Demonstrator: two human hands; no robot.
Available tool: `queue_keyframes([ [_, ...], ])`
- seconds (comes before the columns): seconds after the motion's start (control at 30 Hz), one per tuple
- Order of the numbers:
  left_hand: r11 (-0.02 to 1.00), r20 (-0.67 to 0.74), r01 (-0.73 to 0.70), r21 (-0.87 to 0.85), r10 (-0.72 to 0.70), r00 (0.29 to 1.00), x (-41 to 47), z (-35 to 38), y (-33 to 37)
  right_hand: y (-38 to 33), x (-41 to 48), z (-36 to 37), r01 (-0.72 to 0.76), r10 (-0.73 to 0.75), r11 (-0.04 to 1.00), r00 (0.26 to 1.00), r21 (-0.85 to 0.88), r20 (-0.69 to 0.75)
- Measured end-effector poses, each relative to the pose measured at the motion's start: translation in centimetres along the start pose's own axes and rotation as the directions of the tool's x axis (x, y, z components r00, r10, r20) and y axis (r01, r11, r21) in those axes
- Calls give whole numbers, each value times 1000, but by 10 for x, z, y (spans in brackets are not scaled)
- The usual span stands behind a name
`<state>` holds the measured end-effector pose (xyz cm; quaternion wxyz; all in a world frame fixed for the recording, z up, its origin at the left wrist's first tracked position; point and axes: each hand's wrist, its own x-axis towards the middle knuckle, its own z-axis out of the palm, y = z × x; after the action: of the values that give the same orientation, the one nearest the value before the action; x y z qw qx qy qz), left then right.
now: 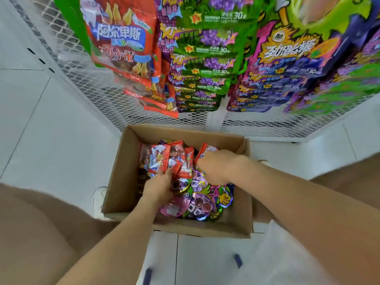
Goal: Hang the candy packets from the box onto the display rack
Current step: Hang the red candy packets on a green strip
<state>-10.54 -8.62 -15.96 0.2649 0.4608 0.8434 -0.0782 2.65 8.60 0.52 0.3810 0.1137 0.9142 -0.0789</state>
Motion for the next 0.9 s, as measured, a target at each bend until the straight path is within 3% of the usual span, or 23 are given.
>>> queue_keyframes([
  [0.13,998,67,5,-68,0,998,-4,-48,-3,-3,-3,-10,-6,6,1000,1000,-5,-3],
  [0.23,951,170,-43,-305,99,980,-10,-89,-6,-3,-5,-18,-31,34,998,997,52,-64],
  [0.33,843,226,-39,-536,188,956,-24,-132,-2,-4,-11,-25,-14,32,986,994,163,-105],
  [0.5,594,47,-141,-792,290,956,-67,-198,7,4,-49,-50,79,-38,958,988,274,-149],
  [0.67,321,-175,-241,-916,221,959,-99,-247,7,28,-82,-78,120,67,896,915,428,-398],
  [0.73,227,-245,-282,-932,178,953,-110,-261,6,30,-97,-88,200,90,824,878,531,-470],
  [0.8,203,-289,-314,-927,141,947,-117,-271,3,25,-108,-96,339,137,613,844,713,-519],
  [0.87,239,-312,-326,-915,94,945,-122,-279,-3,14,-119,-106,448,268,436,764,781,-587],
  [0.9,276,-313,-323,-905,81,946,-125,-284,-7,9,-124,-111,492,322,444,693,749,-646],
])
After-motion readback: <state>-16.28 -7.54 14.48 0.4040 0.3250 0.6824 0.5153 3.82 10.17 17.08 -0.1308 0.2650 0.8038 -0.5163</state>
